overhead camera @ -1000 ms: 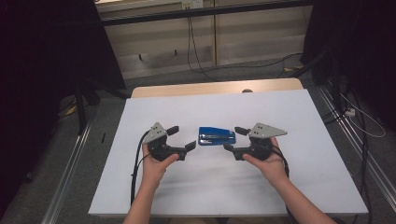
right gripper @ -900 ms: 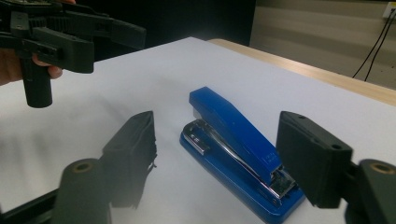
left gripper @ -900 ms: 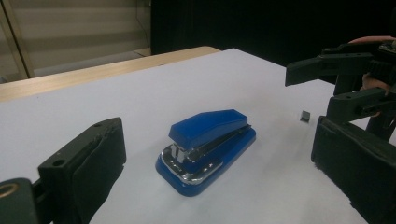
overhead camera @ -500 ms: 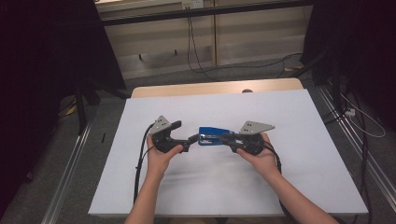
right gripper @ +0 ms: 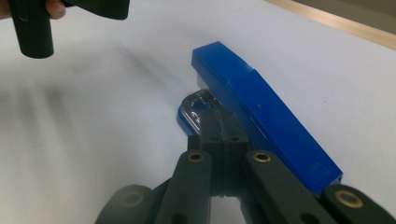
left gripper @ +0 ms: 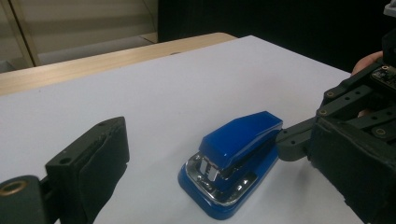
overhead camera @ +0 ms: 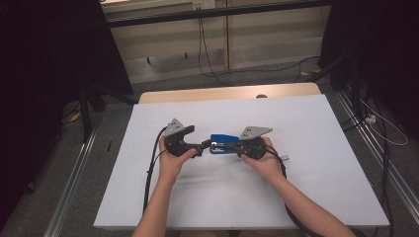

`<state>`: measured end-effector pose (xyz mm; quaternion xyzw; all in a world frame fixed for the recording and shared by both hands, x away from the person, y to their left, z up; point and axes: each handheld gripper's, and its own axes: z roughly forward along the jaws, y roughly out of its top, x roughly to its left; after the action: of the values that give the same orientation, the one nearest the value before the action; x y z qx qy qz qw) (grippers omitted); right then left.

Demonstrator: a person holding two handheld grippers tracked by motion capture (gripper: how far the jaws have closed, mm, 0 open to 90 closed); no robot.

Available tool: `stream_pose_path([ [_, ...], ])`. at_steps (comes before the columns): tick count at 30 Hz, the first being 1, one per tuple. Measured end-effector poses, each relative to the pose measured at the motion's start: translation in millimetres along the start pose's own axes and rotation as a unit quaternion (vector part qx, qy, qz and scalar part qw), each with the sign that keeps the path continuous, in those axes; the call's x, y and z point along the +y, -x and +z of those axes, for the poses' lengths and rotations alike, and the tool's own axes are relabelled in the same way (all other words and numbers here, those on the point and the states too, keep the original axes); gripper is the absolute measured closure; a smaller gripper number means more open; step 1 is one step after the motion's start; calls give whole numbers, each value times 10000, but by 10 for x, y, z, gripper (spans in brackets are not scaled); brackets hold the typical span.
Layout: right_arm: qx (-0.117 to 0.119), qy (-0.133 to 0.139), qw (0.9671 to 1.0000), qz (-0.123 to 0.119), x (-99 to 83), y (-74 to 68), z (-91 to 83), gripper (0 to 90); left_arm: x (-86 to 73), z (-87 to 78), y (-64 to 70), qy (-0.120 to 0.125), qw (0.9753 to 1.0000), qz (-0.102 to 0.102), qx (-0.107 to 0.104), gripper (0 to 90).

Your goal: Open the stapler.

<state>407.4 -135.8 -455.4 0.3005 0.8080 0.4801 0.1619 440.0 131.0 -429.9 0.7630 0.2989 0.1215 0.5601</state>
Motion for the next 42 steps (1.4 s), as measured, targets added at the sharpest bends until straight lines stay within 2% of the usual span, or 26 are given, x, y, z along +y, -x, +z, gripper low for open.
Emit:
stream_pose_path([
  [6, -64, -196, 9997, -133, 14, 4, 122, 900, -21, 61, -53, -44, 10000, -73, 11, 55],
  [18, -174, -523, 9979, -348, -5, -17, 223, 900, -62, 106, -68, -196, 9998, -44, -40, 59],
  [29, -186, -526, 9979, -323, -3, -13, 233, 900, -84, 117, -95, -281, 9996, -38, 4, 54],
  [32, -194, -524, 9979, -342, -5, -16, 234, 900, -88, 127, -98, -287, 9995, -159, -1, 32],
  [34, -223, -523, 9977, -373, -4, -21, 234, 900, -89, 127, -104, -360, 9992, -184, 15, 52],
  [35, -213, -524, 9978, -360, -5, -20, 234, 900, -91, 124, -105, -387, 9991, -166, 1, 121],
  [37, -215, -523, 9977, -363, -5, -20, 234, 900, -96, 112, -119, -471, 9988, -80, -93, 189],
  [38, -215, -523, 9977, -363, -5, -20, 234, 900, -96, 112, -119, -471, 9988, -80, -93, 206],
  [39, -207, -524, 9978, -354, -5, -19, 234, 900, -100, 114, -122, -543, 9983, -96, -191, 232],
  [42, -200, -523, 9978, -351, -5, -17, 234, 900, -105, 127, -119, -671, 9975, -39, -196, 272],
])
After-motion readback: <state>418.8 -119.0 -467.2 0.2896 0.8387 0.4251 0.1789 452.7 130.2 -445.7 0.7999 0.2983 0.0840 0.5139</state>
